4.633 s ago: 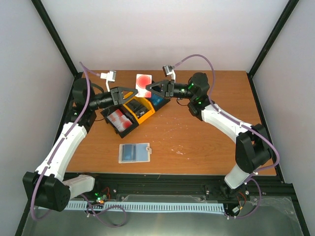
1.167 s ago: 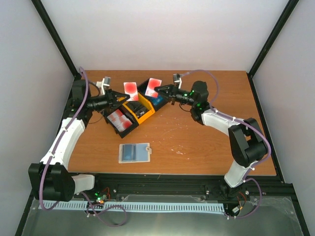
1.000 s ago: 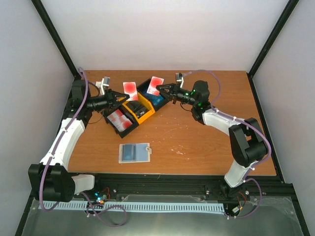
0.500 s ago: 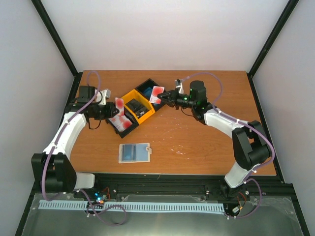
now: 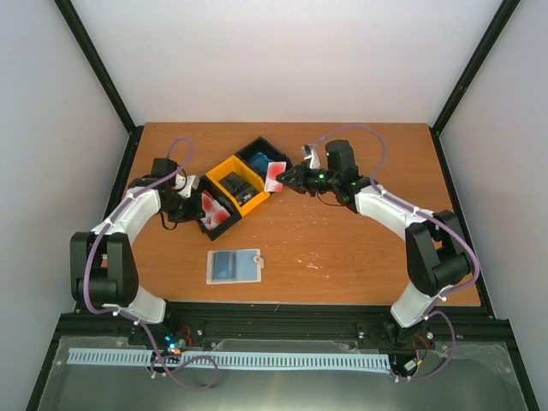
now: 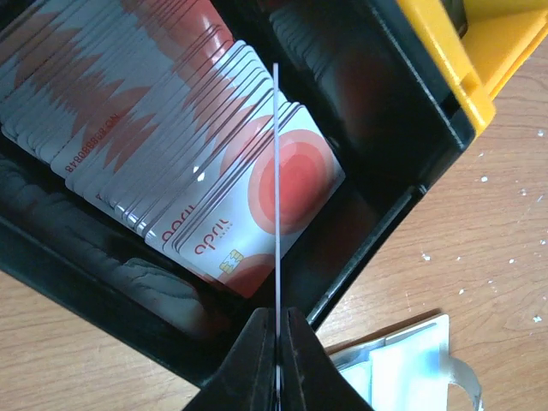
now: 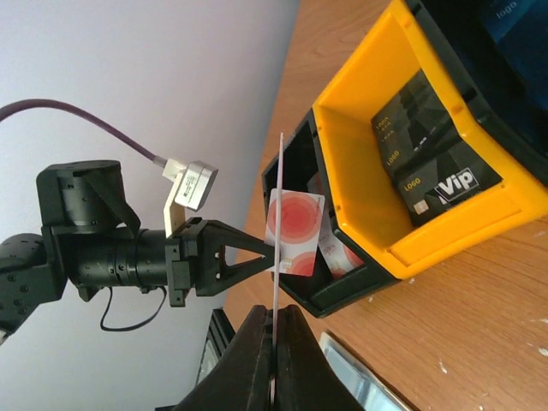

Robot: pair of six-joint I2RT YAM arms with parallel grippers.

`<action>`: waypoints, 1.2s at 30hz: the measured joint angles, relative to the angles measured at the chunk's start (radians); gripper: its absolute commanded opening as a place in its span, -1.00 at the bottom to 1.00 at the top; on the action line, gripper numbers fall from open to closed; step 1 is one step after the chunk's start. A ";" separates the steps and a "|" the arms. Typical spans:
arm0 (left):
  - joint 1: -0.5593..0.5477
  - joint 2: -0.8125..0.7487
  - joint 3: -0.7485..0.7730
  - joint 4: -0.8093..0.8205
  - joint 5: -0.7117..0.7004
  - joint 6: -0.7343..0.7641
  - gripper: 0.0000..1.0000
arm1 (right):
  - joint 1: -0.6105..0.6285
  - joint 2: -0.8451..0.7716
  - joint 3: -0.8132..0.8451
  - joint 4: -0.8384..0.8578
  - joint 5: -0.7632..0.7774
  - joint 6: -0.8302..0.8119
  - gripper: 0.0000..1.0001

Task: Put the credit cards into the card holder
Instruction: Place the credit card in the storage box, then insert the credit card into the card holder.

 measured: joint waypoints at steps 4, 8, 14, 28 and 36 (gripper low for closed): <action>-0.003 0.022 0.000 -0.002 -0.006 0.009 -0.87 | 0.002 0.000 0.000 -0.041 0.003 -0.030 -0.94; -0.010 0.053 0.011 0.002 -0.008 0.019 -0.85 | 0.005 0.000 0.000 -0.060 0.006 -0.042 -0.94; -0.037 0.116 0.050 0.011 -0.023 0.044 -0.72 | 0.010 0.000 0.008 -0.076 0.006 -0.055 -0.94; -0.098 -0.058 0.050 0.031 -0.018 -0.021 0.07 | 0.102 0.000 0.060 -0.200 0.107 -0.128 -0.95; -0.156 -0.467 -0.283 0.154 0.114 -0.256 0.07 | 0.296 0.000 -0.056 -0.153 0.200 -0.089 -0.94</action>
